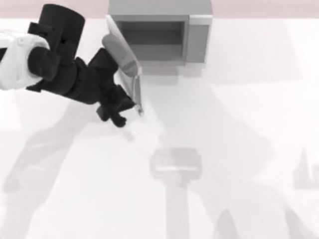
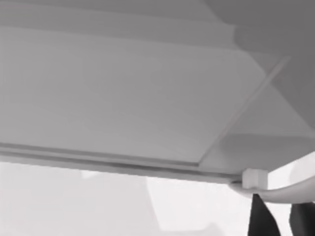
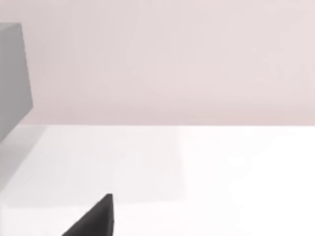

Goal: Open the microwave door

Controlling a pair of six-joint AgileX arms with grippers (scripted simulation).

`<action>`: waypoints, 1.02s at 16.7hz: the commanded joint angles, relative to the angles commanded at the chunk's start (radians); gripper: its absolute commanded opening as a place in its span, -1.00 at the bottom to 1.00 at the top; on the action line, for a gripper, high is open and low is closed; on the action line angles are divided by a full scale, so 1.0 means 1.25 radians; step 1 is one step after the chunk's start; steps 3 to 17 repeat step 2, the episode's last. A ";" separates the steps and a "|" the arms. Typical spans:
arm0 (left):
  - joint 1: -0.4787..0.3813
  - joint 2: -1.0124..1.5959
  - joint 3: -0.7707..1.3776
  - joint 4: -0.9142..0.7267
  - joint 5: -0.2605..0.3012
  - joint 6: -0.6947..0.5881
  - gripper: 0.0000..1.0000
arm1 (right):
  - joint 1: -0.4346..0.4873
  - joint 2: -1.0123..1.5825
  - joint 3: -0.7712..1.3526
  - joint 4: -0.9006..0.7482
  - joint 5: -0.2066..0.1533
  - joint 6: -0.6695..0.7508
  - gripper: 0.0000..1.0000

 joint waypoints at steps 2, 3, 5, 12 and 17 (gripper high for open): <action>0.000 0.000 0.000 0.000 0.000 0.000 -1.00 | 0.000 0.000 0.000 0.000 0.000 0.000 1.00; 0.000 0.000 0.000 0.000 0.000 0.000 -1.00 | 0.000 0.000 0.000 0.000 0.000 0.000 1.00; 0.000 0.000 0.000 0.000 0.000 0.000 -1.00 | 0.000 0.000 0.000 0.000 0.000 0.000 1.00; 0.000 0.000 0.000 0.000 0.000 0.000 -1.00 | 0.000 0.000 0.000 0.000 0.000 0.000 1.00; 0.000 0.000 0.000 0.000 0.000 0.000 -1.00 | 0.000 0.000 0.000 0.000 0.000 0.000 1.00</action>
